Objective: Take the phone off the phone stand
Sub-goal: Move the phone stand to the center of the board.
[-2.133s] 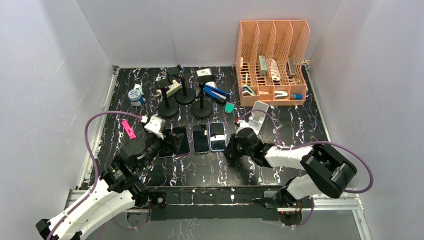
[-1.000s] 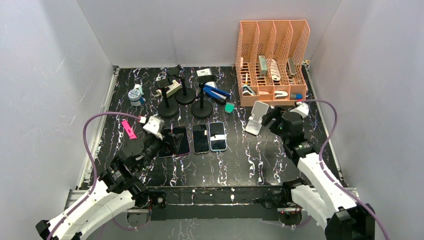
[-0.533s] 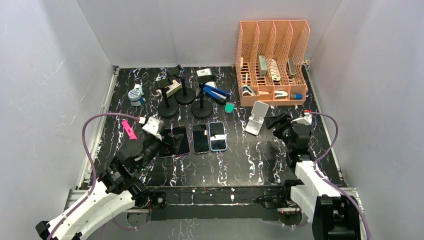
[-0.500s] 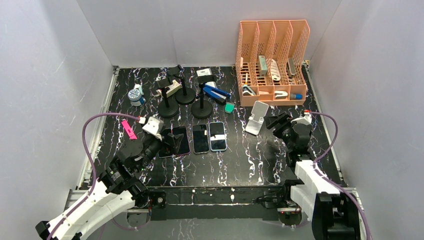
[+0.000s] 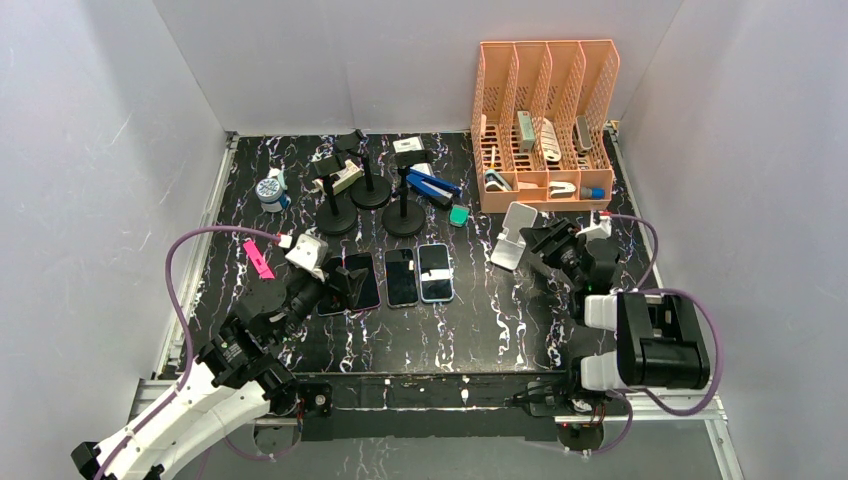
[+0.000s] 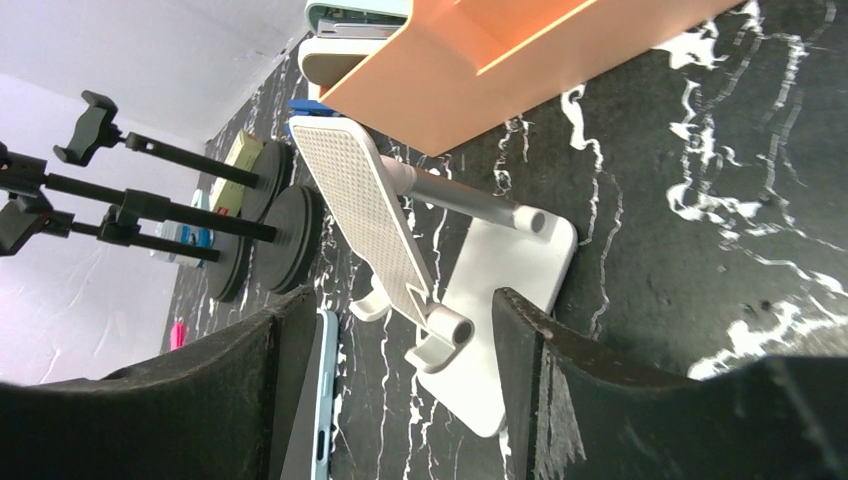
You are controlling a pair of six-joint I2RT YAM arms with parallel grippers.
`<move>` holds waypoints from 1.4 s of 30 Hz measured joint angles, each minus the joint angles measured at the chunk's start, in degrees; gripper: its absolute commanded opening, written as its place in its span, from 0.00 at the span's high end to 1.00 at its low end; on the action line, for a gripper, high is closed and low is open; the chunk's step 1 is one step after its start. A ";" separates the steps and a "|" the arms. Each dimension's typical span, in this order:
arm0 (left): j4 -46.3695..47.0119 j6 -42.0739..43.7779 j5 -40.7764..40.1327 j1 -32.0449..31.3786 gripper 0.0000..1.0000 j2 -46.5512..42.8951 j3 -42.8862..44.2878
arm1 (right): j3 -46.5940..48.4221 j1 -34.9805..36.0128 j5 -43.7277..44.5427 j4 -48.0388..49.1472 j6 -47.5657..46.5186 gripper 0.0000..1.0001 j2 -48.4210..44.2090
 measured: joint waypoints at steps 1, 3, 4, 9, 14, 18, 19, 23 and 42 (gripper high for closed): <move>0.09 0.00 0.00 0.02 0.21 0.00 -0.09 | 0.48 0.00 -0.74 1.07 0.04 0.30 1.44; 0.17 0.00 0.09 0.00 0.21 0.02 -0.31 | 1.40 0.02 -2.03 2.99 0.15 0.32 3.91; 0.15 0.00 0.13 0.00 0.21 0.02 -0.39 | 1.88 0.02 -2.67 3.96 0.22 0.33 5.11; 0.28 0.02 0.17 0.00 0.21 0.02 -0.48 | 2.91 0.02 -5.38 8.79 0.28 0.46 9.86; 0.33 0.02 0.46 0.00 0.21 0.17 -0.59 | 3.98 0.02 -8.22 13.84 0.98 0.59 14.78; 0.33 0.02 0.59 0.00 0.21 0.31 -0.61 | 4.66 0.02 -10.10 16.85 1.51 0.70 17.51; 0.33 0.04 0.61 0.00 0.21 0.31 -0.61 | 4.85 0.00 -10.58 17.64 1.60 0.72 18.10; 0.39 0.04 0.63 0.00 0.21 0.50 -0.61 | 5.73 0.02 -12.81 20.79 2.80 0.81 20.55; 0.74 0.39 1.01 0.00 0.21 0.79 -0.70 | 10.95 5.18 -19.17 28.87 5.55 0.97 28.96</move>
